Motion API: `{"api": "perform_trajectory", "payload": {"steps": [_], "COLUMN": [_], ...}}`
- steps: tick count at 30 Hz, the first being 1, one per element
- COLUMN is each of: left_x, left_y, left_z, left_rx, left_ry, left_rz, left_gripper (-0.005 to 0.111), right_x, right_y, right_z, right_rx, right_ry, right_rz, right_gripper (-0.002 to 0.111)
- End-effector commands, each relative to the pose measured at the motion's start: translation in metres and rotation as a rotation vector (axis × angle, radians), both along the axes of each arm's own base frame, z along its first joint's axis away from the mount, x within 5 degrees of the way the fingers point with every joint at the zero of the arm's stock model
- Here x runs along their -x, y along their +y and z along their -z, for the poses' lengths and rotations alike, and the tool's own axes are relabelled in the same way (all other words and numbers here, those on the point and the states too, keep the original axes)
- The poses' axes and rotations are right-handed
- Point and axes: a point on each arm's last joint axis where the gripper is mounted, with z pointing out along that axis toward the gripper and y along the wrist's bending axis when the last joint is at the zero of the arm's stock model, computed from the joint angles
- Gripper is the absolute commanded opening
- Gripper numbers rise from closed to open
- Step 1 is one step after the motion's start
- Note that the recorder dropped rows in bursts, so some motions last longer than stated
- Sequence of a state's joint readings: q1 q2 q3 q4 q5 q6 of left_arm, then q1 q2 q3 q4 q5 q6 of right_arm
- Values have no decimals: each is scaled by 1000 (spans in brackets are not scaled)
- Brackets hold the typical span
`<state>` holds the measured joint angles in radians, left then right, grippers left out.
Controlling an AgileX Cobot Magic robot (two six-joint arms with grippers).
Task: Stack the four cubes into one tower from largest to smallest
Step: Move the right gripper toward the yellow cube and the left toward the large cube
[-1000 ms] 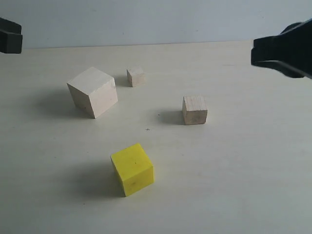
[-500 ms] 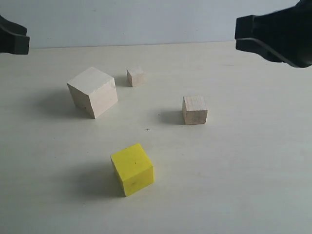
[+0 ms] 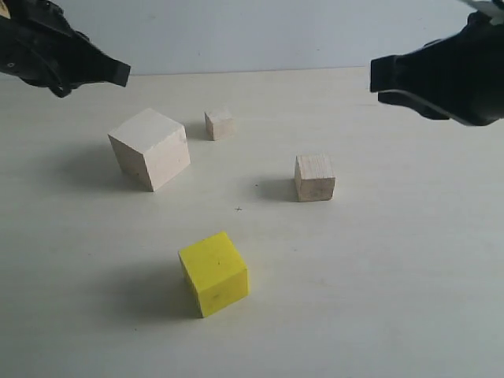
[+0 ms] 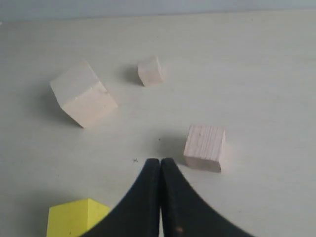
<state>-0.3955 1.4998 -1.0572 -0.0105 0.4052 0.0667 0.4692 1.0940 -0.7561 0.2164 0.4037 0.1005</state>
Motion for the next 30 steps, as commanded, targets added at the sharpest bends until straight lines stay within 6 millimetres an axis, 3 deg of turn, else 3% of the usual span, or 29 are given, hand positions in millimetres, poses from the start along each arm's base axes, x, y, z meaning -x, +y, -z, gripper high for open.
{"api": "perform_trajectory", "payload": {"steps": [1,11,16,24,30], "left_x": [-14,-37,-46,-54,-58], "left_y": [-6,4,8,6,5], "left_z": [3,6,16,37,49], "left_rx": [-10,-92,-112,-158,-187], "left_ry": [40,86,108,136,159], "left_rz": [-7,-29,-42,-13,8], "left_gripper": [0,0,0,0,0], "right_x": [-5,-10,-9,-14,-16], "right_y": [10,50,65,92,96], "right_z": [17,54,71,64,58], "right_rx": [-7,-53,0,1,-5], "right_ry": [140,312,345,329,334], "right_rz": [-36,-211,-272,-346,-365], "right_gripper": [0,0,11,29,48]}}
